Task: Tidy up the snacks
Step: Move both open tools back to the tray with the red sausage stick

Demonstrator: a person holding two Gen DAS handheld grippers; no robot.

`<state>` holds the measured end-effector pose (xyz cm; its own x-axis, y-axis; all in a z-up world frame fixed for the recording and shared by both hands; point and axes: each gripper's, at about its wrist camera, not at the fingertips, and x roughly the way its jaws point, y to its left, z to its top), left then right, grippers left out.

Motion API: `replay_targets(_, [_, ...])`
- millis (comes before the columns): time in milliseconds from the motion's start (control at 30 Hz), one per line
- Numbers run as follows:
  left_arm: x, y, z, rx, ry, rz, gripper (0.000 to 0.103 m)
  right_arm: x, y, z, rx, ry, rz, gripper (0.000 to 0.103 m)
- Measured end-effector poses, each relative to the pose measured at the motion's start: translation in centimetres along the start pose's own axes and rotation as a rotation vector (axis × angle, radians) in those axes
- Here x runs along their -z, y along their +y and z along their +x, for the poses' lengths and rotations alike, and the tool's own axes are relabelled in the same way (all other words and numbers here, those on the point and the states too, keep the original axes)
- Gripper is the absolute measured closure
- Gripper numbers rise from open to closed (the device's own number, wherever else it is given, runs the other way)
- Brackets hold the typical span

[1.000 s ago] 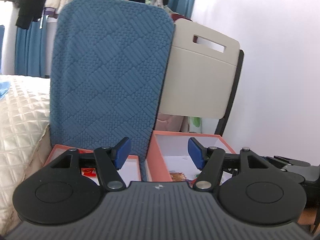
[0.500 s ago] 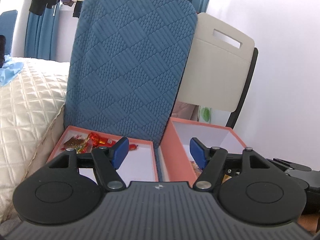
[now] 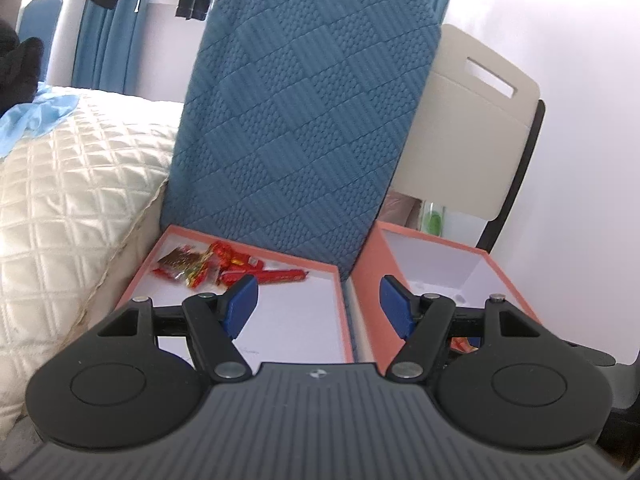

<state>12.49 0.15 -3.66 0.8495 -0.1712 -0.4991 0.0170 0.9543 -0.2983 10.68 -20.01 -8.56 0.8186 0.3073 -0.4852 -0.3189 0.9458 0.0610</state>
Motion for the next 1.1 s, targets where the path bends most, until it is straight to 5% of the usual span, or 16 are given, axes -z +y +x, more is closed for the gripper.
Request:
replay_targets(500, [2.8,4.6,1.4,-0.06,0.093,-0.037,0.031,3.8,3.4,1.8,-0.037,0.081,-0.053,0.034])
replay_targets(1100, [3.4,6.5,9.9,-0.128,0.166,0.011,0.031,3.8,4.2,7.3,-0.039,0.046,-0.06,0.034])
